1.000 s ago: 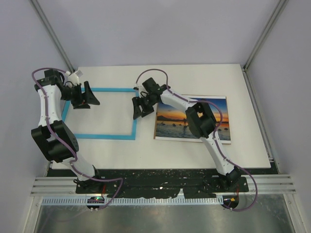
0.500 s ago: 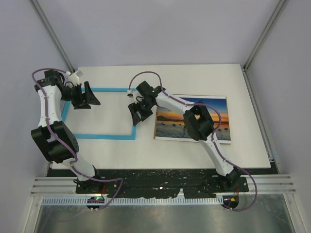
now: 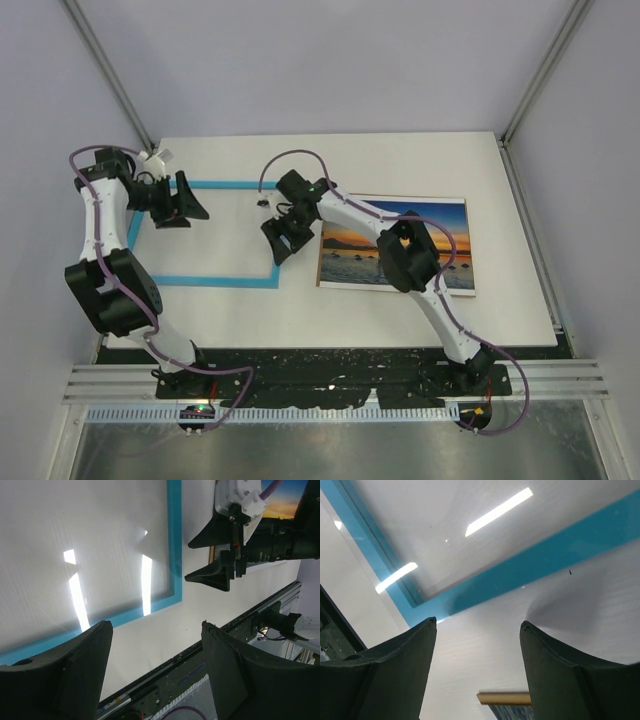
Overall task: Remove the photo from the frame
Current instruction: Place the photo frame item at the center of the board.
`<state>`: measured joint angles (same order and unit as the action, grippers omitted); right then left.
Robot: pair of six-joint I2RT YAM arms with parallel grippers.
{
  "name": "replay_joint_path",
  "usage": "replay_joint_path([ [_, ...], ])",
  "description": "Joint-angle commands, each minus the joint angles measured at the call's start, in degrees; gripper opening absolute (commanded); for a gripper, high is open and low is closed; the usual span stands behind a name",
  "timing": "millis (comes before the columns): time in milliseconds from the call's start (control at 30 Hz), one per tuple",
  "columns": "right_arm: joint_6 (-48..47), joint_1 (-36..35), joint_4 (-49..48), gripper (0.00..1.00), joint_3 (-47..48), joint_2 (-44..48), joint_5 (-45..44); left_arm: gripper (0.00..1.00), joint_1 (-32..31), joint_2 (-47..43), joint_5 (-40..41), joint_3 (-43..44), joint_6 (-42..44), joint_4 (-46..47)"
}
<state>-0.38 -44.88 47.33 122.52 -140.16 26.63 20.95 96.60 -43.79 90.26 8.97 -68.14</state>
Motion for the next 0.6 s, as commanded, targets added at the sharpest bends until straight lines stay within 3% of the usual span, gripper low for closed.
replay_joint_path([
  [0, -5.24, 3.04, 3.37, 0.73, -1.84, 10.42, 3.4, 0.76, -1.78, -2.38, -2.0, -0.61, -0.97, 2.31],
  [233, -9.81, 16.13, 6.89, 0.76, -9.82, 22.89, 20.46, 0.77, -11.52, -0.89, -0.07, 1.23, -3.87, 5.21],
  [567, -11.83, 50.47, 5.67, 0.78, -24.78, 31.87, 26.27, 0.77, -34.9, 13.87, 1.08, 18.01, -13.62, 9.24],
])
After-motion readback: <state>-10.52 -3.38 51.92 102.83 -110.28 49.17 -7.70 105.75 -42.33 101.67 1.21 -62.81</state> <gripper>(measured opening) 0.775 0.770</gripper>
